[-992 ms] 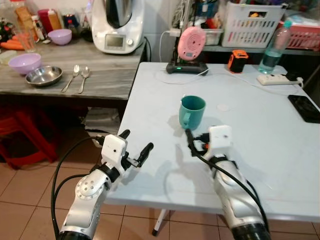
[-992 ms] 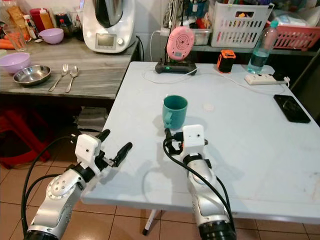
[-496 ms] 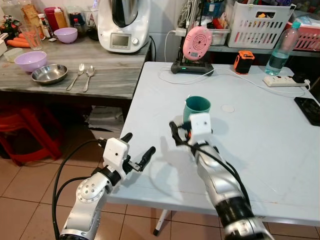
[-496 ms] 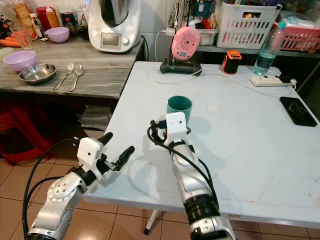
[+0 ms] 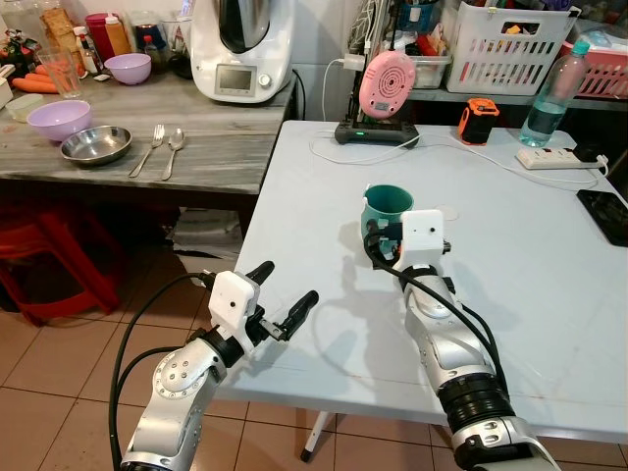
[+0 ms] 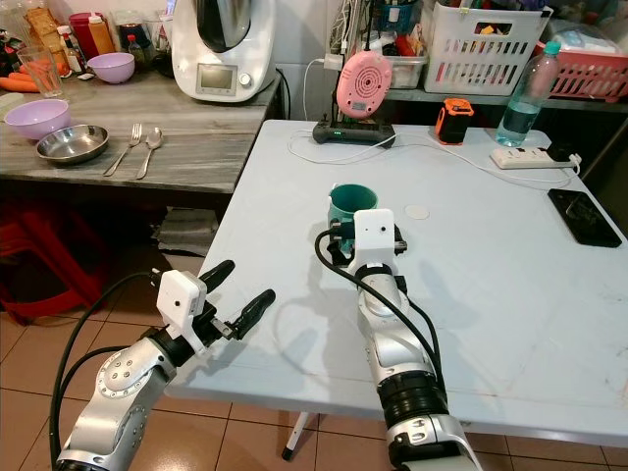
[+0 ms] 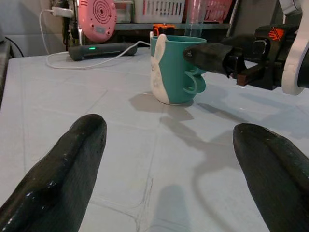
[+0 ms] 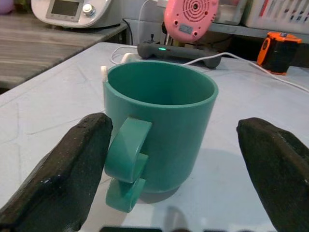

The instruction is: Setting the table

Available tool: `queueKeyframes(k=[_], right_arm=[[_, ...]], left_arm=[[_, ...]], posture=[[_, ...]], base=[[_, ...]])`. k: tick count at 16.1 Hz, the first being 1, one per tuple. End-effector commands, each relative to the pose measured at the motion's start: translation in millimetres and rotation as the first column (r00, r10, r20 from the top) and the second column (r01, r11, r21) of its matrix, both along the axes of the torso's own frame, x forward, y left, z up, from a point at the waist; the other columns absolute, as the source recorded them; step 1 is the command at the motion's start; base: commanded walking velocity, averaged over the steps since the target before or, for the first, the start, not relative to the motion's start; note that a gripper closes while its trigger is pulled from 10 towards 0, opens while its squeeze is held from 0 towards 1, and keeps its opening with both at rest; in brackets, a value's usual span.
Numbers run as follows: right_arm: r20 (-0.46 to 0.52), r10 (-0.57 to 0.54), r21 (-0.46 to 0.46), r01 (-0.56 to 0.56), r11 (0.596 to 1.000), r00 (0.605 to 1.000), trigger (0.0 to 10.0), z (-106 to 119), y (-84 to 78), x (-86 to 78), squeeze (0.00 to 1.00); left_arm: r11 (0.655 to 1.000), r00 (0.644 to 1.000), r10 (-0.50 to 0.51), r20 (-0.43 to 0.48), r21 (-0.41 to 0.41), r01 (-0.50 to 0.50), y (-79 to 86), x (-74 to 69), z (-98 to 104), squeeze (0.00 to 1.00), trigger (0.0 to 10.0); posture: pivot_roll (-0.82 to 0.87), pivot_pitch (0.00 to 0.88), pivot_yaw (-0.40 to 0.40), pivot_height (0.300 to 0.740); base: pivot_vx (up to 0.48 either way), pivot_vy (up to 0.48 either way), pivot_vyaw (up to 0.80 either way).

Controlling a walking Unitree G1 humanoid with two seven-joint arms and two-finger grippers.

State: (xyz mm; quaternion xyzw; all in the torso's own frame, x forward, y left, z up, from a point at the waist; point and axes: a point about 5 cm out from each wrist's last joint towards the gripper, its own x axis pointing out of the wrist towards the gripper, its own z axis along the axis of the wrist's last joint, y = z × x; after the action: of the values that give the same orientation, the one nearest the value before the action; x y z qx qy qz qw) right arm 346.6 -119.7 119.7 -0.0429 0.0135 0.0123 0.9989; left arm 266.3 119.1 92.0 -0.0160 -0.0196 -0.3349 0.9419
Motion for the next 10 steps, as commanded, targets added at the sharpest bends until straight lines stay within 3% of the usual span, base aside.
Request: queueKeyframes(k=[1, 5, 10], right_arm=[[0.008, -0.023, -0.005, 0.023, 1.0, 1.0, 10.0, 1.0, -4.7, 0.5, 0.0], [0.001, -0.044, -0.018, 0.044, 0.999, 0.999, 10.0, 1.5, -11.5, 6.3, 0.0], [-0.021, -0.023, -0.013, 0.023, 1.0, 1.0, 10.0, -0.4, -2.5, 13.9, 0.0]], left_arm=[[1.0, 1.0, -0.015, 0.006, 0.001, 0.015, -1.1, -0.3, 2.5, 0.0, 10.0], [1.0, 1.0, -0.019, 0.002, 0.002, 0.019, -1.4, 0.0, 2.0, 0.0, 10.0], [1.0, 1.0, -0.013, 0.001, 0.001, 0.013, -2.4, 0.4, 1.9, 0.0, 10.0]], posture=[[0.0, 0.005, -0.007, 0.74], [0.0, 0.004, -0.009, 0.74], [0.0, 0.004, -0.017, 0.74]], base=[[0.0, 0.0, 0.0], [0.0, 0.0, 0.0], [0.0, 0.0, 0.0]])
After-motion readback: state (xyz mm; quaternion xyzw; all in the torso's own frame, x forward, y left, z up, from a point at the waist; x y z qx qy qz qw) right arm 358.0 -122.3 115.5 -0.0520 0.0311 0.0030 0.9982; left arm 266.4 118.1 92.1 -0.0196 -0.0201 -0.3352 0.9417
